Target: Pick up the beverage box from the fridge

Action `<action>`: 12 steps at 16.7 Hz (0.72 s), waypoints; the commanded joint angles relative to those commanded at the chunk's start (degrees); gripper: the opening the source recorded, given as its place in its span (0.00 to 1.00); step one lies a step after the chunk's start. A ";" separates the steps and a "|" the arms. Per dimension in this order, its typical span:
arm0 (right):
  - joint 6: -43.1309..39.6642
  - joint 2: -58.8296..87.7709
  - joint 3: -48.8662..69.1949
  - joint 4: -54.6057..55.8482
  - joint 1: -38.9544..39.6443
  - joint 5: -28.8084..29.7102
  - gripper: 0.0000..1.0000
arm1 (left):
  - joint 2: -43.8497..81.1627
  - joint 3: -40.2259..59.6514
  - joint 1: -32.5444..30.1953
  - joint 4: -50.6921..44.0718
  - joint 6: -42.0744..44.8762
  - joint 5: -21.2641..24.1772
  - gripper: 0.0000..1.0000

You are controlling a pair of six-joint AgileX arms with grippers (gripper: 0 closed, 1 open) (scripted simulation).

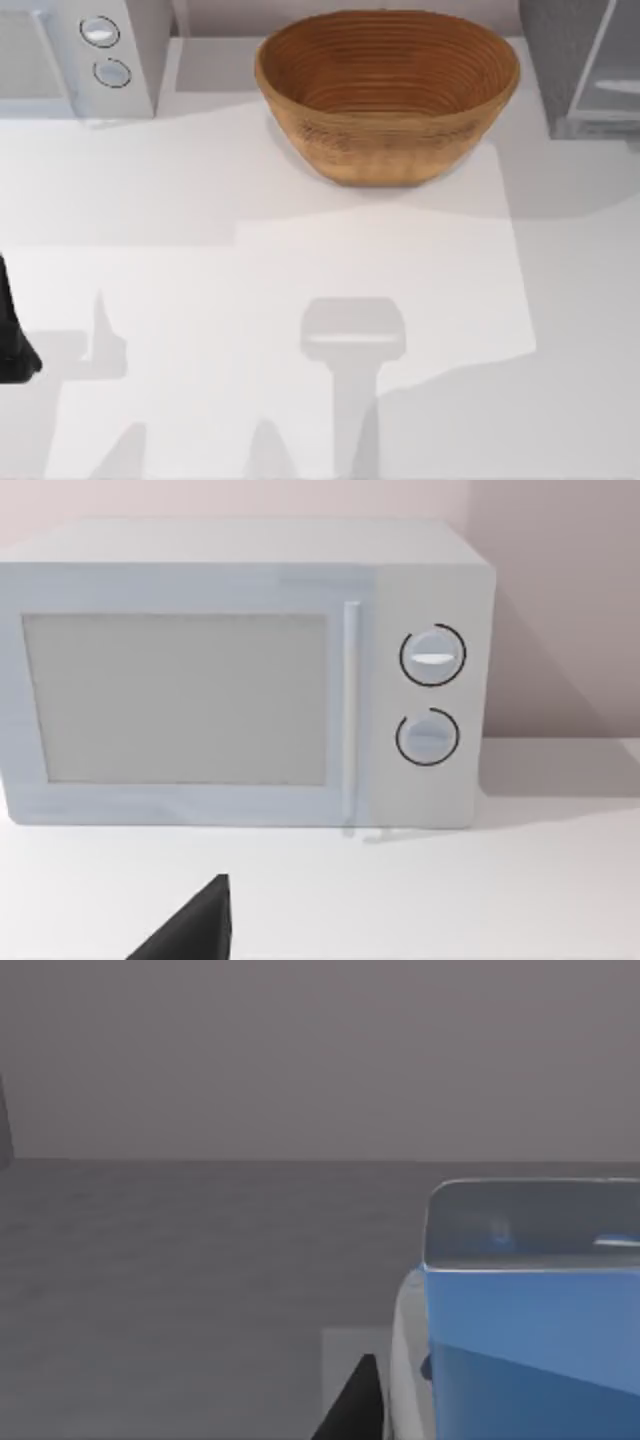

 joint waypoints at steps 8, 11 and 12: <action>0.09 -8.58 -0.11 -8.33 -0.01 -0.07 0.00 | 0.00 0.00 0.00 0.00 0.00 0.00 1.00; 0.17 -8.36 -0.07 -8.19 0.00 -0.10 0.00 | 0.00 0.00 0.00 0.00 0.00 0.00 1.00; 0.18 -8.48 -0.21 -8.08 -0.04 -0.17 0.00 | 0.00 0.00 0.00 0.00 0.00 0.00 1.00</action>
